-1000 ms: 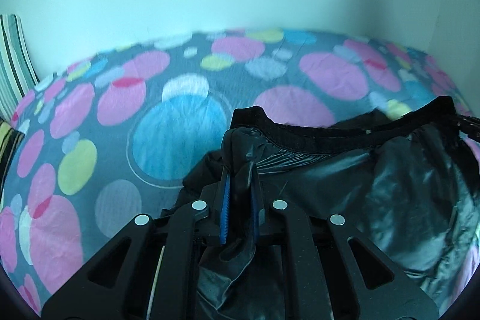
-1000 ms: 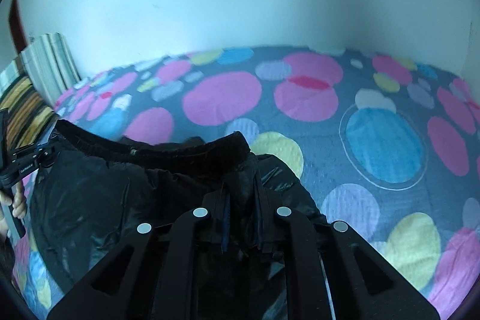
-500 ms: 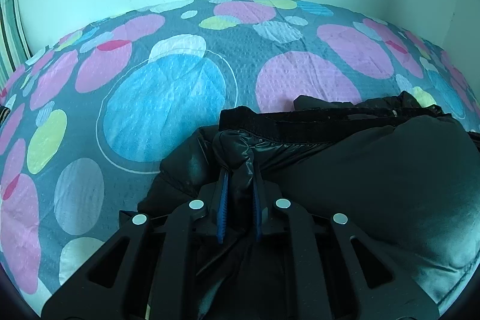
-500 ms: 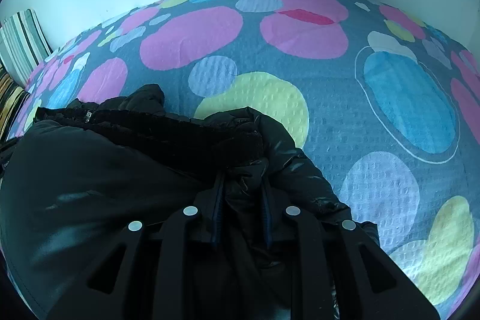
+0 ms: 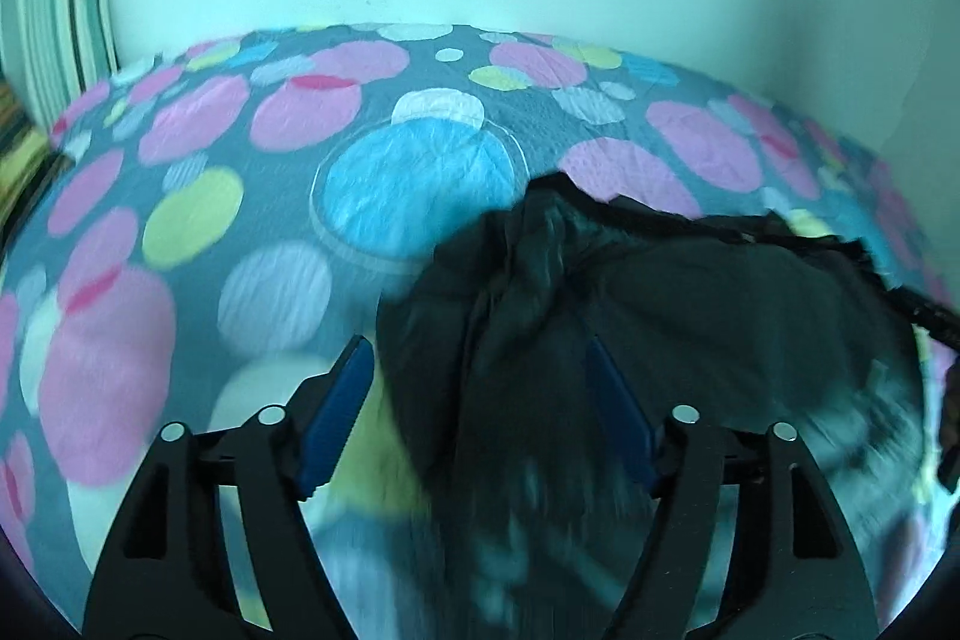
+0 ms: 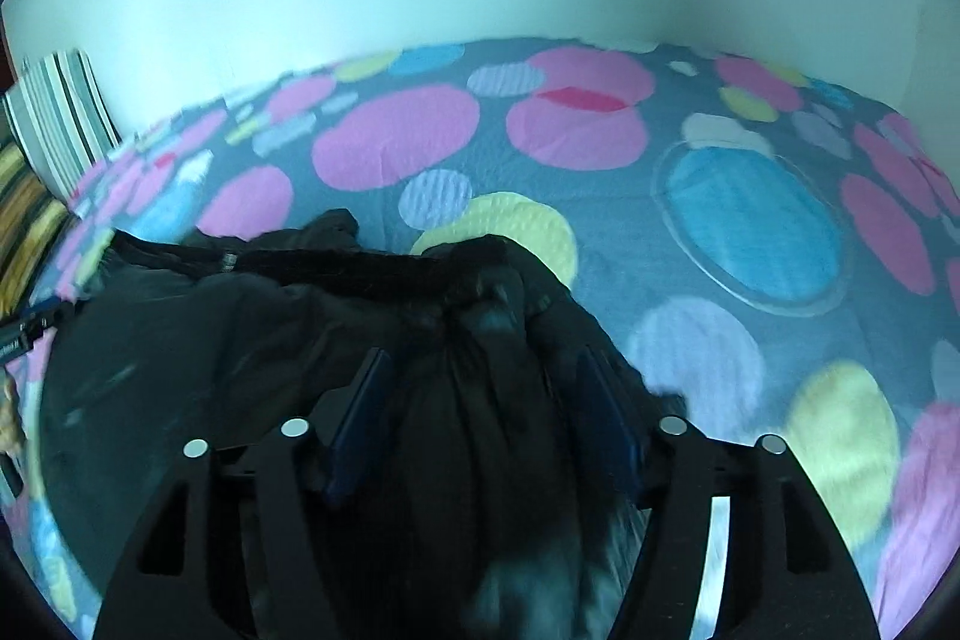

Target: Fold large clothes

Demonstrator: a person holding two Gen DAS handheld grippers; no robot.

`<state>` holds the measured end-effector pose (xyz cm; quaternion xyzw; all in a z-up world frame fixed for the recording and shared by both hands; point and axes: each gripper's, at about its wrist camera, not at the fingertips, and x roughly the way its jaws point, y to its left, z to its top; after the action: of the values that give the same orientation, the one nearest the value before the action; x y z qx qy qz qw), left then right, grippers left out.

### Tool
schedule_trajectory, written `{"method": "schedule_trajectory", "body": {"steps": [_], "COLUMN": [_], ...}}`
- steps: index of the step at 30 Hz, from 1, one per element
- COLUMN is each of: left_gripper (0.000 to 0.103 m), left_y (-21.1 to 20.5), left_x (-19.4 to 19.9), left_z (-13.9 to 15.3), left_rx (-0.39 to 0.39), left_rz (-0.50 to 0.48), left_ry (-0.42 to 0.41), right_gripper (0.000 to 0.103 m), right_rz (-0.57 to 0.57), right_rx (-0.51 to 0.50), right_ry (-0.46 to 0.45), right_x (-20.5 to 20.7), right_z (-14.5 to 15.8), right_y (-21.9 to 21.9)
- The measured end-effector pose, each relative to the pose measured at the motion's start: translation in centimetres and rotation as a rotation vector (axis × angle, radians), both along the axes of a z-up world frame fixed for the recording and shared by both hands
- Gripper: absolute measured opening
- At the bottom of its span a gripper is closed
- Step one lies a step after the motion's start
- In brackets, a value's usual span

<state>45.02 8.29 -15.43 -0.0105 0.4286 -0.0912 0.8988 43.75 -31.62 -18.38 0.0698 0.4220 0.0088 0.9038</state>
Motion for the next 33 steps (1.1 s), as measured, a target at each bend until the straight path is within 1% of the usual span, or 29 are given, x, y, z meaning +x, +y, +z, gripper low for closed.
{"method": "schedule_trajectory", "body": {"steps": [3, 5, 9, 10, 11, 12, 14, 16, 18, 22, 24, 25, 26, 27, 28, 29, 30, 31, 33], "left_gripper": [0.077, 0.081, 0.081, 0.081, 0.081, 0.081, 0.082, 0.082, 0.082, 0.082, 0.063, 0.06, 0.051, 0.046, 0.037, 0.028, 0.025, 0.021, 0.018], "left_y": [1.1, 1.5, 2.4, 2.9, 3.5, 4.0, 4.5, 4.2, 3.8, 3.3, 3.0, 2.7, 2.5, 2.2, 2.0, 1.9, 1.9, 1.9, 1.9], "left_x": [-3.5, -5.8, -9.3, -10.0, -10.6, -11.2, -11.6, -11.5, -11.3, -10.0, -9.6, -9.4, -9.4, -9.4, -9.6, -9.7, -9.9, -10.0, -10.3], "left_z": [0.0, -0.5, -1.9, -2.2, -2.5, -2.9, -3.7, -4.2, -4.6, -5.3, -5.7, -5.7, -5.6, -5.5, -5.2, -4.9, -4.7, -4.3, -3.9], "left_rx": [-0.046, -0.071, -0.116, -0.138, -0.176, -0.229, -0.297, -0.288, -0.28, -0.323, -0.372, -0.378, -0.368, -0.359, -0.342, -0.328, -0.321, -0.315, -0.31], "left_rz": [0.002, 0.003, 0.04, 0.059, 0.086, 0.111, 0.126, 0.137, 0.141, 0.161, 0.15, 0.146, 0.141, 0.125, 0.115, 0.109, 0.105, 0.102, 0.105], "left_ry": [0.005, 0.002, 0.036, 0.043, 0.057, 0.075, 0.111, 0.123, 0.123, 0.137, 0.149, 0.149, 0.138, 0.128, 0.115, 0.105, 0.098, 0.089, 0.083], "right_gripper": [0.064, 0.064, 0.066, 0.066, 0.066, 0.067, 0.067, 0.067, 0.068, 0.068, 0.067, 0.065, 0.055, 0.048, 0.044, 0.036, 0.029, 0.027, 0.022], "right_rz": [-0.03, -0.045, -0.086, -0.11, -0.128, -0.155, -0.191, -0.216, -0.242, -0.248, -0.243, -0.242, -0.236, -0.227, -0.226, -0.22, -0.21, -0.203, -0.201], "right_rx": [0.081, 0.099, 0.114, 0.133, 0.161, 0.226, 0.365, 0.451, 0.486, 0.532, 0.581, 0.588, 0.595, 0.612, 0.625, 0.638, 0.645, 0.645, 0.639], "right_ry": [-0.01, -0.008, -0.001, 0.005, 0.009, 0.019, 0.048, 0.074, 0.088, 0.091, 0.1, 0.101, 0.099, 0.099, 0.096, 0.091, 0.081, 0.07, 0.055], "right_x": [-3.9, -6.6, -11.5, -12.5, -13.2, -14.1, -15.0, -15.3, -15.1, -14.3, -13.8, -13.6, -13.4, -13.3, -13.3, -13.2, -13.2, -13.3, -13.7], "right_z": [0.7, 0.7, -0.1, -0.5, -0.8, -1.3, -2.6, -4.0, -5.0, -5.7, -6.2, -6.3, -6.4, -6.5, -6.5, -6.6, -6.4, -6.2, -5.8], "right_y": [-0.9, -1.1, -1.3, -1.6, -1.9, -2.3, -3.1, -3.4, -3.4, -3.2, -3.0, -2.9, -2.8, -2.7, -2.6, -2.5, -2.4, -2.2, -2.0]}}
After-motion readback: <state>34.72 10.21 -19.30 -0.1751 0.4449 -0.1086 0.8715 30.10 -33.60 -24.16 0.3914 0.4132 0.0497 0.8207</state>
